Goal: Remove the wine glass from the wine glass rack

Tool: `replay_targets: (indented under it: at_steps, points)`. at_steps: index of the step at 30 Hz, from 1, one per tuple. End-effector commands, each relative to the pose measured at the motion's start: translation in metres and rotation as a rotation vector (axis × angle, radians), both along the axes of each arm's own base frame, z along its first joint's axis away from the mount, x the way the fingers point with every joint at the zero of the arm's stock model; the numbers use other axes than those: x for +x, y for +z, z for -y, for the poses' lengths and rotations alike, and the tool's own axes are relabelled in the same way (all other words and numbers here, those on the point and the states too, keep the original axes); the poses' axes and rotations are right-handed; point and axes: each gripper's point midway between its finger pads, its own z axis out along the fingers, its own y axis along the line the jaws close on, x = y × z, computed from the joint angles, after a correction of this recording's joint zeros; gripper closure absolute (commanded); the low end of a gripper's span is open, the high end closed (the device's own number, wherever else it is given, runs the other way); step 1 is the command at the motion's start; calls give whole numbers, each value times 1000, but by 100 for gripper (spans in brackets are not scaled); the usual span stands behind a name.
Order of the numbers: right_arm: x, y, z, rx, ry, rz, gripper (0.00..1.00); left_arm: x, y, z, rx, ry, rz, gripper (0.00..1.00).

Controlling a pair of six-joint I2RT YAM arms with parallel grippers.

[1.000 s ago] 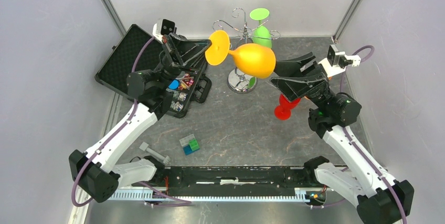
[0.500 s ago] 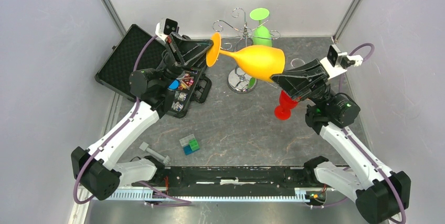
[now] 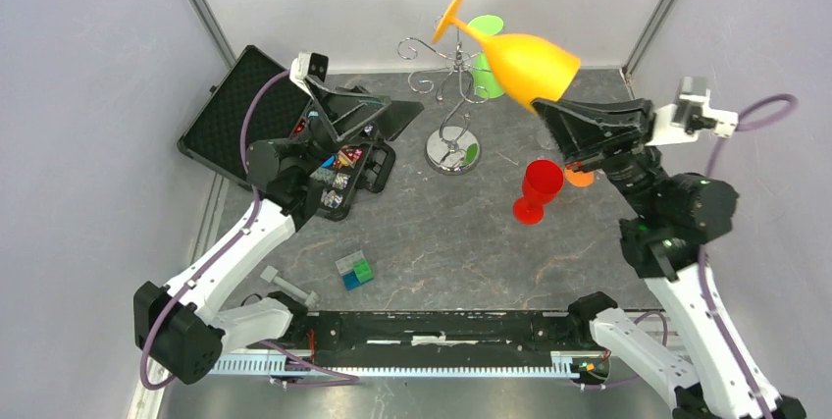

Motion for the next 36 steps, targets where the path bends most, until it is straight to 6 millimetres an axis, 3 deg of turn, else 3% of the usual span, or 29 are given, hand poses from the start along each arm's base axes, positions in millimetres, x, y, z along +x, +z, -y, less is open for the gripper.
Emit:
replay_targets:
  at_steps: [1,4,9,12,17,19,23,27,32,36]
  points:
    - [43,-24,50,-158,-463,-157,100,12,-21,-7,108,143,96,0]
    - [59,-54,99,-238,-737,-348,100,26,-45,-7,245,239,110,0]
    - [54,-118,182,-433,-1162,-658,100,50,-89,-15,522,448,124,0]
    - [41,-147,213,-533,-1318,-788,100,58,-107,-24,634,533,132,0]
    - [23,-166,248,-636,-1529,-918,100,60,-122,-28,746,556,166,0]
    - [22,-176,253,-701,-1569,-958,100,61,-127,-28,776,552,167,0]
    - [40,-197,234,-795,-1476,-1003,100,63,-138,-27,806,545,156,0]
    - [48,-217,229,-871,-1467,-1043,100,65,-145,-26,820,535,150,0]
    - [47,-265,223,-978,-1418,-1140,100,65,-150,-26,838,530,150,0]
    - [46,-304,202,-1020,-1262,-1190,100,67,-151,-25,846,525,151,0]
